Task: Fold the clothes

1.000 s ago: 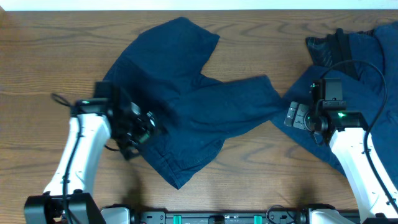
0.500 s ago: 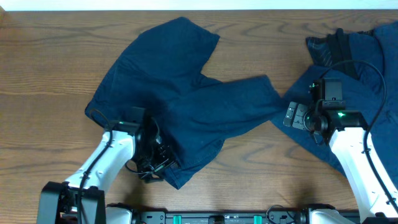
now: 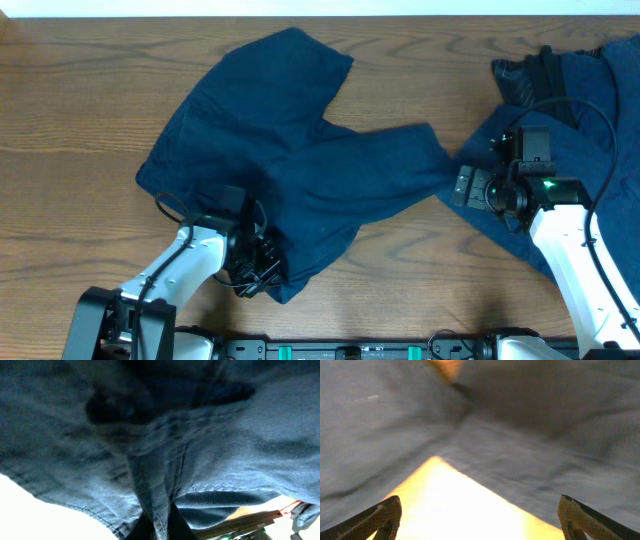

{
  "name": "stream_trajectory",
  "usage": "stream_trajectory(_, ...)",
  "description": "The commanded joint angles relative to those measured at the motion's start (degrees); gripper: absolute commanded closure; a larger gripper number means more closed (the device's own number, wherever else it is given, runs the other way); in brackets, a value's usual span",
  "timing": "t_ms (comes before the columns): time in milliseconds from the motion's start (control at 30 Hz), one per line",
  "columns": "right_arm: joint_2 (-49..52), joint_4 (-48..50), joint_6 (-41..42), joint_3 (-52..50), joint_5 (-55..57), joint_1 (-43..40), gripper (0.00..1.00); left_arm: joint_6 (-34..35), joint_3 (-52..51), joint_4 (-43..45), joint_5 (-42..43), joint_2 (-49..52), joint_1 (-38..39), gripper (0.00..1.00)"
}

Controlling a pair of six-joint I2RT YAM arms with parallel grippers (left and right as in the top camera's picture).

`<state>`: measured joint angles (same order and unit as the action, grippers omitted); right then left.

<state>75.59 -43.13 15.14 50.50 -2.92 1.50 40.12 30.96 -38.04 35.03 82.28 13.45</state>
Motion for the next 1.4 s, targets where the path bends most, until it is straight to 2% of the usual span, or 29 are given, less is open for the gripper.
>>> stream_trajectory(0,0.3,0.7,-5.8,0.4,-11.3,-0.3,0.02,-5.7,3.3,-3.6,-5.8,0.0,-4.2,0.94)
stream_trajectory(233,4.2,3.2,-6.0,0.4,-18.8,-0.1,0.04,-12.5,13.5,-15.9,-24.2,0.0,-17.2,0.94)
stream_trajectory(333,7.0,4.8,-6.2,0.4,-21.6,1.0,0.02,-13.4,17.9,-17.5,-29.4,0.0,-22.4,0.94)
stream_trajectory(500,10.7,5.0,-8.2,0.4,-24.5,4.6,0.07,-14.0,23.3,-22.3,-29.1,0.0,-28.9,0.94)
stream_trajectory(800,11.6,2.3,-12.1,0.4,-23.6,13.0,0.08,-17.4,22.7,-29.5,-28.4,0.0,-29.0,0.94)
stream_trajectory(967,13.2,0.0,-8.7,0.3,-9.9,19.3,0.10,-17.4,22.7,-31.7,-27.6,0.0,-29.0,0.93)
stream_trajectory(1133,13.8,-0.2,-10.6,-0.2,-2.5,22.6,0.09,-17.4,22.7,-31.6,-27.6,0.0,-29.0,0.91)
stream_trajectory(1367,14.4,-0.8,-9.6,-1.8,-10.8,23.0,0.11,-17.4,22.7,-31.5,-27.6,0.0,-29.0,0.91)
